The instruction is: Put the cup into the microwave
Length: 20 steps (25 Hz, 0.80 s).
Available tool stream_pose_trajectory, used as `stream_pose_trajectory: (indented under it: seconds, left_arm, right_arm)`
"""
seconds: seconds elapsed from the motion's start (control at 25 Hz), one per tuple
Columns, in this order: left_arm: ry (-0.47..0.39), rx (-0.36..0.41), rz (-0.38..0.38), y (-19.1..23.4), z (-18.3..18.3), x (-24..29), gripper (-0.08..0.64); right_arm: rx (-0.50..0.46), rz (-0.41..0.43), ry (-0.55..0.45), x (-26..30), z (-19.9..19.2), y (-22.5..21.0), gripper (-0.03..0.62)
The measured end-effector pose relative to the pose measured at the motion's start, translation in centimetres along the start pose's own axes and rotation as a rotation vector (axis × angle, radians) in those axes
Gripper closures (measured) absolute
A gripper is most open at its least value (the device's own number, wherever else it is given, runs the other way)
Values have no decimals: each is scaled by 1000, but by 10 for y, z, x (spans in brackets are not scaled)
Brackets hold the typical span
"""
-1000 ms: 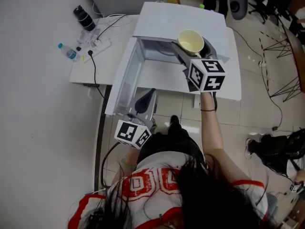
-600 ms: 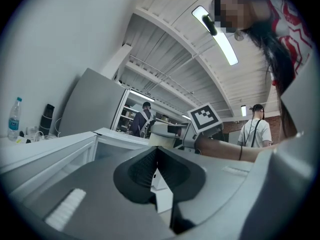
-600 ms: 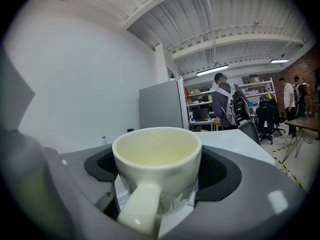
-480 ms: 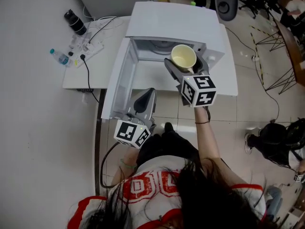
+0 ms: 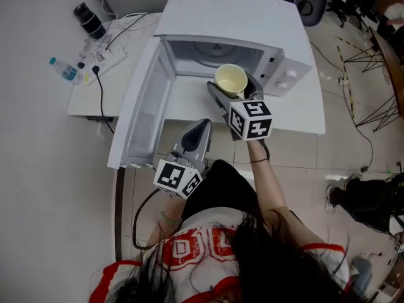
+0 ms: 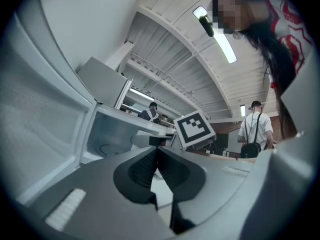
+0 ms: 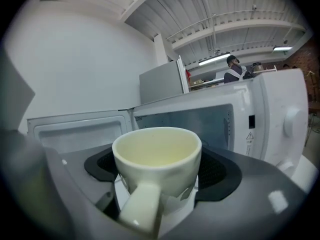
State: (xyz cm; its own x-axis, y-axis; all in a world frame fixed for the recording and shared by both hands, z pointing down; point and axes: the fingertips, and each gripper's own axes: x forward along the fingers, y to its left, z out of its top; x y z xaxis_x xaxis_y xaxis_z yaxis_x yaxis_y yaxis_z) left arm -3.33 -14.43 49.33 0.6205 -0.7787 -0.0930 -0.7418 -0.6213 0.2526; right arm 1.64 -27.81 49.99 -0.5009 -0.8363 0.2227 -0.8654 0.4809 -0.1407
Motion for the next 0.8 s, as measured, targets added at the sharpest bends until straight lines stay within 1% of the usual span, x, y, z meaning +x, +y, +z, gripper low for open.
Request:
stream_pose_trajectory:
  seconds: [0.12,0.28,0.6,0.8]
  left_arm:
    - [-1,2,11,9,-13,3,561]
    - [-1,10,25,20,-20,6,561]
    - [-7,20,28,26,-21,10,561]
    - [0,24,29,28,-26,10,561]
  right_arm:
    - [-6,-1,-2,27,-13,-7,141]
    - [-22,-12,-1,63,-21,-16,141]
    - [-37,-55,-21,112,-12,-38,141]
    - [-79,-87,-34,134,-8,-53,141]
